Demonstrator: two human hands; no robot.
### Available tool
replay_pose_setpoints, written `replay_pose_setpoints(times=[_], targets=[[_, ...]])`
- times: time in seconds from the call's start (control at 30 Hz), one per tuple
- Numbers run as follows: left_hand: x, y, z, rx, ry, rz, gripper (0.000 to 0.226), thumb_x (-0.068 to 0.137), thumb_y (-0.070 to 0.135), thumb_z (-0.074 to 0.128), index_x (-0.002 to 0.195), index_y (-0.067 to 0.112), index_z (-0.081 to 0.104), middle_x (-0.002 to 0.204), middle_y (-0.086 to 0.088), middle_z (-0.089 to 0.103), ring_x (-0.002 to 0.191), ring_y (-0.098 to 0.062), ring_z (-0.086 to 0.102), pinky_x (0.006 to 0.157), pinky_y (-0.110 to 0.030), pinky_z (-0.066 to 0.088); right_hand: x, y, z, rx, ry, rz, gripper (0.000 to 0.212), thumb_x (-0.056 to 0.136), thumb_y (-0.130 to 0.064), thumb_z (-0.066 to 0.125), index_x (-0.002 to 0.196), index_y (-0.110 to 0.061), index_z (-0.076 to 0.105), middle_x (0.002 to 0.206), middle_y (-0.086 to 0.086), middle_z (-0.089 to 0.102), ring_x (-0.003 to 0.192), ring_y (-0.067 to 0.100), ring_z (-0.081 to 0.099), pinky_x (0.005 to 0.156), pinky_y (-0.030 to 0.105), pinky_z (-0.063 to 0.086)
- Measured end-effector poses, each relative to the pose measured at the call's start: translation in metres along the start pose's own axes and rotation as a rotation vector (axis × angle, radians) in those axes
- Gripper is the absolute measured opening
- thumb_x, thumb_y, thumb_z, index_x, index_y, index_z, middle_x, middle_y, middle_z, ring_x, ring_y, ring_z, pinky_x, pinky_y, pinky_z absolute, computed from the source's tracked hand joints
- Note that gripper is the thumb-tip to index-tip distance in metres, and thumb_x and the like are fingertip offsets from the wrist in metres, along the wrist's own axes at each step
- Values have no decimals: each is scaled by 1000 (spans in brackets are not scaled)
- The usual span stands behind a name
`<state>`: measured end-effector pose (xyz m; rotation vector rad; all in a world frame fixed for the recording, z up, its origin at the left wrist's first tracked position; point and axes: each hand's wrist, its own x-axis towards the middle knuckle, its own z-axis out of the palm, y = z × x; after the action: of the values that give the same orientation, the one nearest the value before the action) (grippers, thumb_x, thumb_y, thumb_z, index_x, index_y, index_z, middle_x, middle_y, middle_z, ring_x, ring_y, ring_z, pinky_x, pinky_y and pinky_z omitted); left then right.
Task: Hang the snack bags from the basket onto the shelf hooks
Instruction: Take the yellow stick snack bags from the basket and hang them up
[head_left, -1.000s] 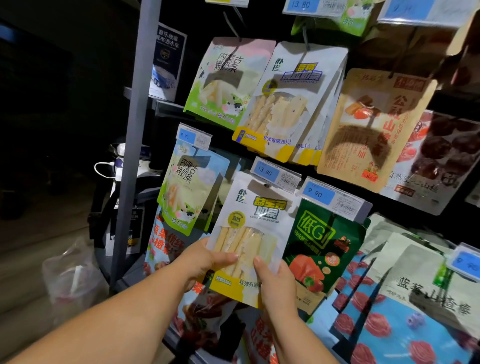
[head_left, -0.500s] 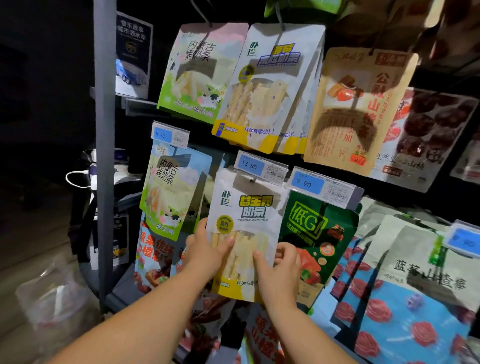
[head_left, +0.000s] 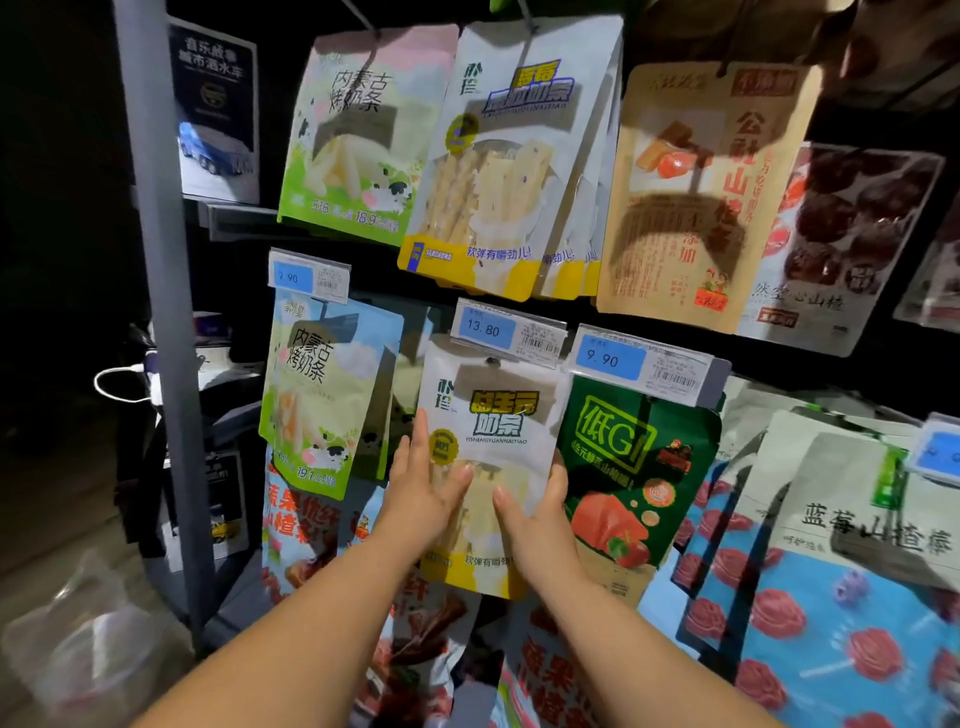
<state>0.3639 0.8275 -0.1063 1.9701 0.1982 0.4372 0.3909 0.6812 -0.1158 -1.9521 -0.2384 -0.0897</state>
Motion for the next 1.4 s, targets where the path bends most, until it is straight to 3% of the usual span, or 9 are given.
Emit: replay_pose_setpoints(times=[0.1,0.37,0.53,0.67,1.03,1.17,1.27,1.33,1.4], targets=[[6,-1,3,-5,-13,0,85,96,45,54,152,46,-10,166,0,-3,152,-18,3,119,-41,16,7,2,-1,11,5,-7,67,99,-31,55,152,-20,15,134,5,57,109,17,58,84,27,43],[22,-2,17,-30,-8,-31,83,97,45,54,150,50,-10,166,1,-3,152,-20,5,119,-42,16,25,4,-7,-90,4,33,73,103,-36,48,157,-20,2,143,12,49,125,31,52,78,22,34],[33,-2,25,-27,-5,-53,82,97,47,53,150,50,-10,165,2,-1,151,-25,12,118,-47,20,41,9,-7,-161,36,63,70,101,-37,51,155,-11,15,138,14,55,122,34,55,86,24,39],[39,0,29,-28,8,-65,81,98,43,53,151,49,-8,165,2,0,151,-26,12,118,-48,21,54,17,-6,-235,11,109,68,101,-47,46,149,-2,32,123,19,64,110,34,61,75,23,36],[19,4,32,52,71,-127,78,96,48,53,153,49,0,164,0,-4,149,-31,15,114,-48,26,25,2,-11,-199,47,66,66,102,-37,48,155,-15,15,129,17,59,116,36,58,91,36,47],[0,14,32,181,139,-149,74,95,48,55,154,40,12,152,-8,17,137,-32,23,110,-46,28,7,-4,-18,-176,44,38,63,102,-36,47,152,-13,17,126,14,62,115,34,60,92,39,49],[-11,26,31,248,168,-108,68,94,47,57,151,31,25,141,-11,30,132,-33,30,106,-47,33,-13,-12,-31,-151,14,25,65,103,-38,45,156,-17,12,143,14,51,129,31,51,103,40,44],[-17,34,34,282,144,-25,58,93,44,60,141,22,38,131,-12,43,126,-35,41,102,-46,39,-27,-14,-46,-146,22,-16,61,103,-39,45,155,-21,18,149,10,44,135,26,46,109,39,39],[-24,44,43,259,44,32,41,92,42,61,123,18,49,107,-6,54,109,-33,55,91,-41,46,-41,-13,-68,-190,54,-80,53,102,-36,47,150,-19,32,138,8,52,128,21,49,105,31,38]])
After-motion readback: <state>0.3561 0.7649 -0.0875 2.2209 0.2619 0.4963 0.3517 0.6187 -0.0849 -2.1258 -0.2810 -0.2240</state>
